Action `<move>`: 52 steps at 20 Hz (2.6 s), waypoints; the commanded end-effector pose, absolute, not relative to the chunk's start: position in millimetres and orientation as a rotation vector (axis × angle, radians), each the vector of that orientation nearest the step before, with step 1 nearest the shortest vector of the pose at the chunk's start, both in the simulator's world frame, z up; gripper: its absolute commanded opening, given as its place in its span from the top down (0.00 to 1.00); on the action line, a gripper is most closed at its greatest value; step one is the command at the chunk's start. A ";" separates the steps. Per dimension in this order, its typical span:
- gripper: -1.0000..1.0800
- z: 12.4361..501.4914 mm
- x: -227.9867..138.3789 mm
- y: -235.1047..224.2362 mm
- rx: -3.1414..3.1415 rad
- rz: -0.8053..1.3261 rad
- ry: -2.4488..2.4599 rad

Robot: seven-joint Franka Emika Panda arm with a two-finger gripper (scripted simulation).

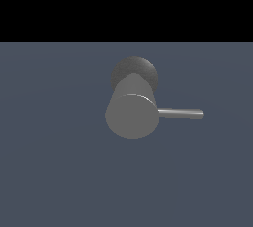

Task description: Turn on the faucet by rotating a designated handle.

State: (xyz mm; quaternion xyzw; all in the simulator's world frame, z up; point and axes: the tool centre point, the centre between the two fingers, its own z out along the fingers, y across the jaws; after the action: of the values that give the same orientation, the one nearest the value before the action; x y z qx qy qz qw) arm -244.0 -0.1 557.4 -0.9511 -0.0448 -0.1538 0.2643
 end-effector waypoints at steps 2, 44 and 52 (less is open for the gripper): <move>1.00 575.2 -241.8 -12.4 -2.410 -0.505 -0.114; 1.00 475.4 -167.1 -329.9 -0.617 -0.820 0.653; 1.00 362.5 -138.5 -342.1 -0.372 -0.691 0.912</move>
State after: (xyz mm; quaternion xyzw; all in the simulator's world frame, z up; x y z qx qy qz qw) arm -143.6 -342.8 385.5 -0.1956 0.4051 -0.3389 0.8263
